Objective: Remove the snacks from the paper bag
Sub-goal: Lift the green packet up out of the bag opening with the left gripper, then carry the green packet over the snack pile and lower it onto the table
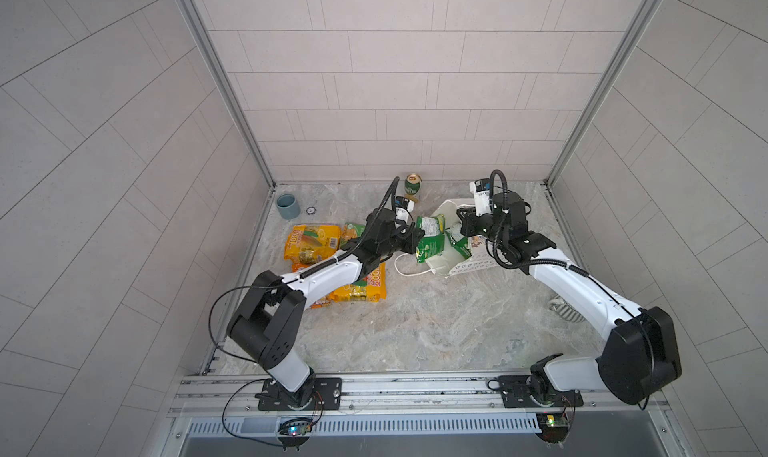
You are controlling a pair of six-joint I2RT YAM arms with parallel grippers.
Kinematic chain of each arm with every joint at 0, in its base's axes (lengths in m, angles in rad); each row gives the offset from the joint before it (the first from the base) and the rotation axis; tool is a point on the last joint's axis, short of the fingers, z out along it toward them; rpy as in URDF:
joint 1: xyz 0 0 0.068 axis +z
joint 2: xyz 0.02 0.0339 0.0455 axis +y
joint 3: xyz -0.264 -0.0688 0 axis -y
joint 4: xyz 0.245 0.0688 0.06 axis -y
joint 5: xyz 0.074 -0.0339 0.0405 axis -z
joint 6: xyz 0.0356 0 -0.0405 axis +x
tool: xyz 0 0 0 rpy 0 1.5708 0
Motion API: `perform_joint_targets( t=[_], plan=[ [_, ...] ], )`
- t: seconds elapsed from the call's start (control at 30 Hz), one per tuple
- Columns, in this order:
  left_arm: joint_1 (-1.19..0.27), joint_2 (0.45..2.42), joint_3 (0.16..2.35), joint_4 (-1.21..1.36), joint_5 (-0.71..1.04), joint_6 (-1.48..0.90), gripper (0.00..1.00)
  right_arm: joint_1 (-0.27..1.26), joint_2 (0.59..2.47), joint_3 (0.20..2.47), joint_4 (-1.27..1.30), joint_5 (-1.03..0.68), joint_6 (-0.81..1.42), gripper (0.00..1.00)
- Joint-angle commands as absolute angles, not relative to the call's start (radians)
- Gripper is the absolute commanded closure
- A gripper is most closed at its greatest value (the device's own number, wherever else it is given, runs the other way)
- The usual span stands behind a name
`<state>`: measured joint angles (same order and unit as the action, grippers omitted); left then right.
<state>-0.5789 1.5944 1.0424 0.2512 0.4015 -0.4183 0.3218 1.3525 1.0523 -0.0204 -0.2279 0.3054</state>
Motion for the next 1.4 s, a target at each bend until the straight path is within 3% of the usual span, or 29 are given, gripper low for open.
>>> perform_joint_targets(
  t=[0.0, 0.2, 0.5, 0.93, 1.07, 1.37],
  plan=[
    [-0.554, 1.501, 1.119, 0.269, 0.473, -0.429, 1.00, 0.305, 1.308, 1.041, -0.029, -0.180, 0.320, 1.00],
    [-0.519, 1.425, 1.163, 0.123, 0.515, -0.406, 1.00, 0.261, 1.273, 1.024, -0.035, -0.148, 0.351, 1.00],
    [-0.417, 1.354, 1.216, -0.070, 0.402, -0.361, 1.00, 0.226, 1.248, 0.997, -0.034, -0.118, 0.382, 1.00],
    [-0.357, 1.744, 1.441, -0.263, 0.535, -0.310, 1.00, 0.224, 1.248, 0.991, -0.022, -0.137, 0.382, 1.00],
    [-0.358, 1.832, 1.460, -0.197, 0.634, -0.353, 1.00, 0.223, 1.253, 0.986, -0.014, -0.138, 0.382, 1.00],
    [-0.327, 1.934, 1.474, -0.221, 0.576, -0.349, 1.00, 0.222, 1.253, 0.987, -0.010, -0.149, 0.379, 1.00]
  ],
)
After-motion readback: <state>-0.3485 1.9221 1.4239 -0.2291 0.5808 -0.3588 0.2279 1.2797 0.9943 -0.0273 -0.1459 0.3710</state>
